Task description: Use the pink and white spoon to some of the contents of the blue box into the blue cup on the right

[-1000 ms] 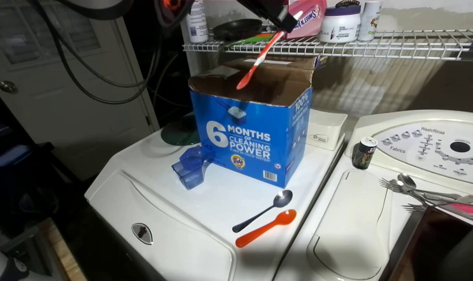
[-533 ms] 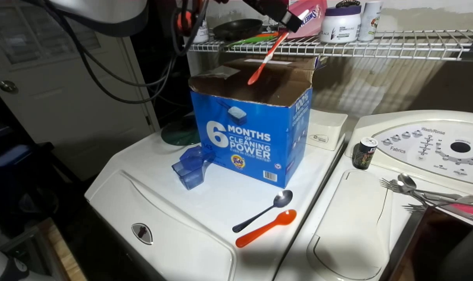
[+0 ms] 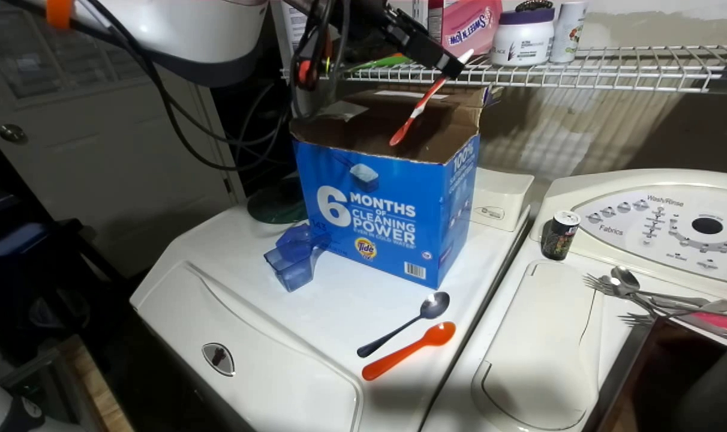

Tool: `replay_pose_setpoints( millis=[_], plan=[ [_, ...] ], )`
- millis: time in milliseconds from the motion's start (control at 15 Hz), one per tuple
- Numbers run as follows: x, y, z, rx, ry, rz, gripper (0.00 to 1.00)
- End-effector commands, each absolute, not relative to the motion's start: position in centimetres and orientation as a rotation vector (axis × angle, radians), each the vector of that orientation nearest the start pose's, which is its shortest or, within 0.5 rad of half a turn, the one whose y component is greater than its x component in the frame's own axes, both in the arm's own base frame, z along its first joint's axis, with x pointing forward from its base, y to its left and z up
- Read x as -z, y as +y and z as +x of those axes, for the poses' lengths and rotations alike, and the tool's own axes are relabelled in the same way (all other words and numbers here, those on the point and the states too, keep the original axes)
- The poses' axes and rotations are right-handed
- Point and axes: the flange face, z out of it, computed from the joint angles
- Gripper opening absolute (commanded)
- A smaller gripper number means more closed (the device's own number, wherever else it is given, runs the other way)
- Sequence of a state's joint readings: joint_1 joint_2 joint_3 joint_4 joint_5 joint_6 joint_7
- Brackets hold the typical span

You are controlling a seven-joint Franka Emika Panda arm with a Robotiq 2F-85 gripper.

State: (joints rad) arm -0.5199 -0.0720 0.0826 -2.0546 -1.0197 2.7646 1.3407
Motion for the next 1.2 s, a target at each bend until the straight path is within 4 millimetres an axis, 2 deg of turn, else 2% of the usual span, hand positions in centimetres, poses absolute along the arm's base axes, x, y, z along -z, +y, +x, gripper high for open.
replay_pose_setpoints(
  millis=[0,467,800,1133],
  plan=[
    [-53.7,-20.1,55.9,1.619,1.420,-2.724,0.05],
    [-50.6,-18.9,58.0,1.612,1.424,-2.811,0.05],
    [-48.7,-18.1,59.1,1.657,1.429,-2.818,0.05],
    [-46.5,-17.5,59.8,1.626,1.463,-2.817,0.05]
  ],
)
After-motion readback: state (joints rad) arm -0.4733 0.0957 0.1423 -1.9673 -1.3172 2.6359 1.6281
